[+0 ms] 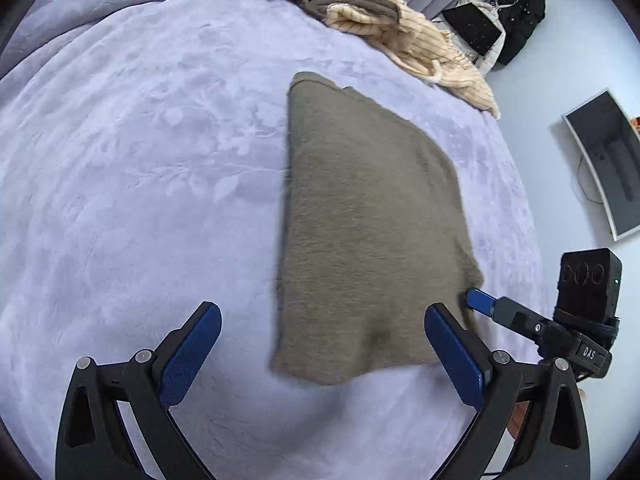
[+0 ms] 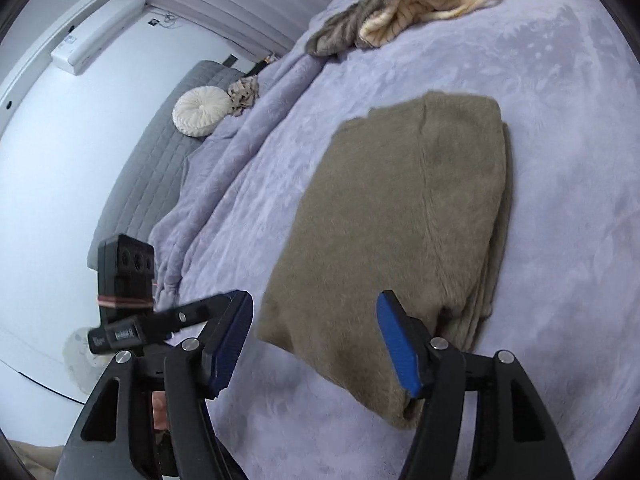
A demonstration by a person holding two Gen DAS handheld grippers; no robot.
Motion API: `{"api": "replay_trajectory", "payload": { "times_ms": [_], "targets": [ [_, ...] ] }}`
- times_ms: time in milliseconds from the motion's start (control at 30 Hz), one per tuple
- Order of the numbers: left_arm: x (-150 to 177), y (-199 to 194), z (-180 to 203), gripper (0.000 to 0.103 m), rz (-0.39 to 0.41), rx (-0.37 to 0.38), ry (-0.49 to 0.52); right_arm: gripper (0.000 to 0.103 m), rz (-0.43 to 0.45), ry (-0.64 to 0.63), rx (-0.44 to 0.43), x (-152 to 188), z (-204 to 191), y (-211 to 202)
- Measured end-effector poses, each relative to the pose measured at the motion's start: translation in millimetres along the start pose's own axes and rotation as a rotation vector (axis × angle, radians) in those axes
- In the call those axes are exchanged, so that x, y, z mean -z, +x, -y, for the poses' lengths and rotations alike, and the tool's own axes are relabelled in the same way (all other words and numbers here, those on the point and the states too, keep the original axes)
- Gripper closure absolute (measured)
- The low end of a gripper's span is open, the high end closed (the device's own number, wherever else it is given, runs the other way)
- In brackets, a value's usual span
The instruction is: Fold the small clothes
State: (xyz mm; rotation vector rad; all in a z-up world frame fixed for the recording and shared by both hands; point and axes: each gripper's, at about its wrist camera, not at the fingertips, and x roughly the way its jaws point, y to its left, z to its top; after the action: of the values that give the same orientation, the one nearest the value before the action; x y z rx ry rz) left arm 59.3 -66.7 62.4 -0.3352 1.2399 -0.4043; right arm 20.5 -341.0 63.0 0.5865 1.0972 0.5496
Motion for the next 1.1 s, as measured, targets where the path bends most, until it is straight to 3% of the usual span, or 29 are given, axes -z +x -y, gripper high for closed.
{"api": "replay_trajectory", "payload": {
  "times_ms": [33, 100, 167, 367, 567, 733, 967, 1100],
  "targets": [
    [2, 9, -1, 0.001, -0.016, -0.042, 0.015, 0.035, 0.000, 0.022, 0.047, 7, 11, 3],
    [8, 24, -4, 0.001, -0.051, -0.145, 0.066, 0.038, 0.030, 0.066, 0.031, 16, 25, 0],
    [16, 28, -2, 0.001, -0.047, -0.194, 0.111, 0.038, 0.053, 0.088, 0.024, 22, 27, -6],
    [32, -10, 24, 0.001, 0.060, -0.228, 0.219, 0.027, 0.113, -0.017, 0.232, 35, -7, -41],
    [23, -30, 47, 0.001, 0.109, -0.224, 0.319, 0.024, 0.149, -0.030, 0.324, 28, -17, -62],
    [-3, -10, 53, 0.001, 0.082, -0.199, 0.323, 0.024, 0.144, -0.004, 0.337, 16, -8, -57],
    [-56, 51, 26, 0.001, -0.091, 0.013, 0.132, 0.024, 0.076, 0.085, 0.309, -19, 26, -8],
    [-70, 81, 15, 0.001, -0.168, 0.105, 0.061, 0.024, 0.038, 0.148, 0.243, -34, 46, 16]
  ]
}}
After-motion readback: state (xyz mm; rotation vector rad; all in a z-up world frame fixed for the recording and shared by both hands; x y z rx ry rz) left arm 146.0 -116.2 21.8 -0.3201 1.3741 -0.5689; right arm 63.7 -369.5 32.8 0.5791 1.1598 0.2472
